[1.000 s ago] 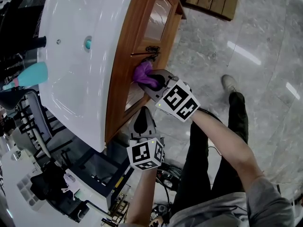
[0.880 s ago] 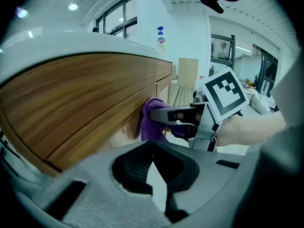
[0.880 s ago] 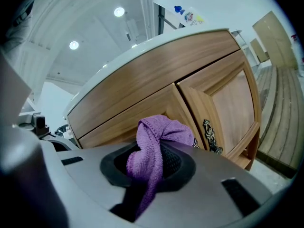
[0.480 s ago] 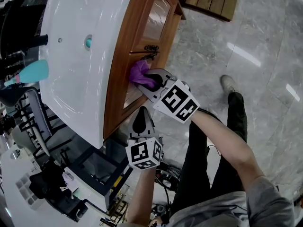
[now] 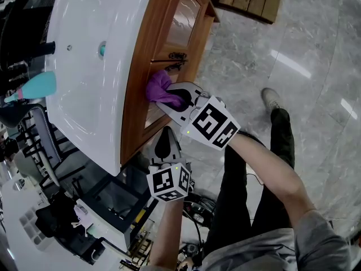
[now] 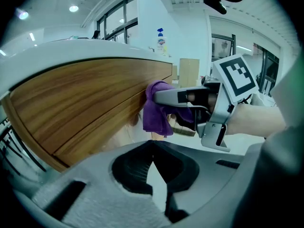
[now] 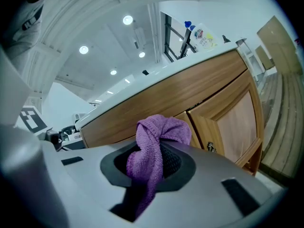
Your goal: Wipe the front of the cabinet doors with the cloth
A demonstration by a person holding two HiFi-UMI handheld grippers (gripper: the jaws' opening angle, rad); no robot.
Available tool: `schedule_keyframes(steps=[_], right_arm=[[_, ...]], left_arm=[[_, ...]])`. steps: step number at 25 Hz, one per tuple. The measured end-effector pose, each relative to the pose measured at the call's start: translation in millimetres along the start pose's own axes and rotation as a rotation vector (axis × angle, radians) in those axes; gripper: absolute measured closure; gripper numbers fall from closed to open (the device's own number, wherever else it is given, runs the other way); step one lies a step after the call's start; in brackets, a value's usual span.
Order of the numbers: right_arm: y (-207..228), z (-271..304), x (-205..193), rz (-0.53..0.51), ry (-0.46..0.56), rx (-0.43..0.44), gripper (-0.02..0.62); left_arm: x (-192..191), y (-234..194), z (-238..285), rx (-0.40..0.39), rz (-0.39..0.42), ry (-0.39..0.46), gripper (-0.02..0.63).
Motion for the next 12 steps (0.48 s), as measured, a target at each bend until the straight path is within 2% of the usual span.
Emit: schedule_keyframes(steps=[6,12], right_arm=[[-5,-14,-2,-0.005,0.013,0.006,0.534],[-3,-41,-19,0.019,-0.018,-0.003,0.534]], left_arm=[[-2,0,2,0.009,-0.003,0.005,0.598],[-10,5,6,0.012,-0.008,-0.006,0.598]])
Point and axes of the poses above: the fingertips, and each gripper's own axes: z forward along the fingers, y to its right, x out of its top, the point moved 4 cm from there along -z, backward along the fingers, and after that the axes turned 15 degrees about y, right-handed, at the moved point
